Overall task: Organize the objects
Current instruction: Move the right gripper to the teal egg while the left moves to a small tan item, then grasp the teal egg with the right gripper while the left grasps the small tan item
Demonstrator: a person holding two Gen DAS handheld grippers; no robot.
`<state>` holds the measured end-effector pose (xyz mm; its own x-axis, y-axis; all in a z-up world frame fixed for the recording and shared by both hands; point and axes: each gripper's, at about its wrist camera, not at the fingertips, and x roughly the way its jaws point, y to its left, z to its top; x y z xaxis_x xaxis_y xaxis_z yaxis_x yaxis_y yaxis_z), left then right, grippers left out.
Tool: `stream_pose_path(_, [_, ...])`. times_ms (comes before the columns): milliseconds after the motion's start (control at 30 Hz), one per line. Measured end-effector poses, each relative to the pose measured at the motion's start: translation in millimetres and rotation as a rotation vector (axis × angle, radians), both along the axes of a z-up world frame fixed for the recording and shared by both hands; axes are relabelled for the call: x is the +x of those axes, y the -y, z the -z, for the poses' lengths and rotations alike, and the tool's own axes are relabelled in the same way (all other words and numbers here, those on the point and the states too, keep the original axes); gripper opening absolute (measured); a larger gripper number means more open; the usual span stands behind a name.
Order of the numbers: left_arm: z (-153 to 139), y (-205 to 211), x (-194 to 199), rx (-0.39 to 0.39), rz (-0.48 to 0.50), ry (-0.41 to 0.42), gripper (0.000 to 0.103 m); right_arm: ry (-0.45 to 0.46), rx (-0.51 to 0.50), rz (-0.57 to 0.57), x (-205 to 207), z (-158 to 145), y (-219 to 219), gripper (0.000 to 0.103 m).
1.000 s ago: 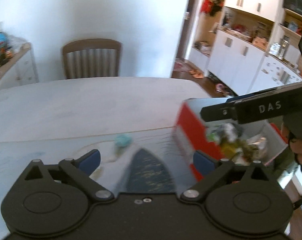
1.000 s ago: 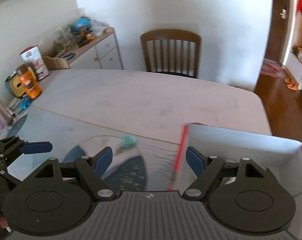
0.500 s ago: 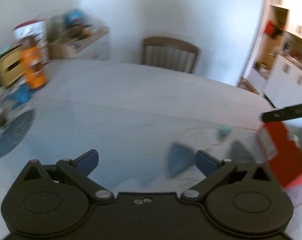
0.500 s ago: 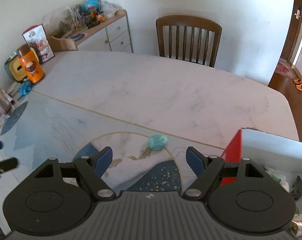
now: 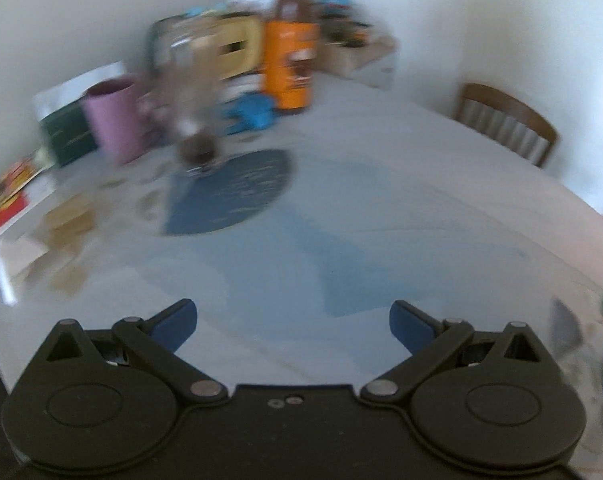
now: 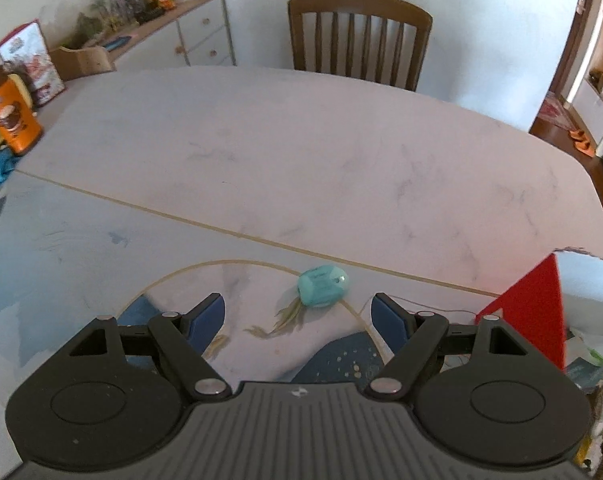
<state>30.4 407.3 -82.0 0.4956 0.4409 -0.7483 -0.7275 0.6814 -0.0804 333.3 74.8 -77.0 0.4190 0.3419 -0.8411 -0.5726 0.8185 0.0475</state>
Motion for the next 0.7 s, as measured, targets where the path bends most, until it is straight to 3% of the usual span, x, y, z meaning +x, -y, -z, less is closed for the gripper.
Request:
stream_pose_path(433, [40.6,-94.2,-57.9,0.078,-0.304,-0.096,0.101,-0.033,-0.056,0.055,22.7,31.9,-26.4,0.08])
stream_pose_path(567, [50.8,-110.7,-66.0,0.078,-0.344,-0.113,0.092,-0.044,-0.067,0.069,27.6,39.3,-31.1,0.08])
stream_pose_path(700, [51.2,-119.3,-69.0,0.081,-0.351,-0.073,0.082,-0.052,-0.067,0.076,31.7,42.6,-35.0,0.077])
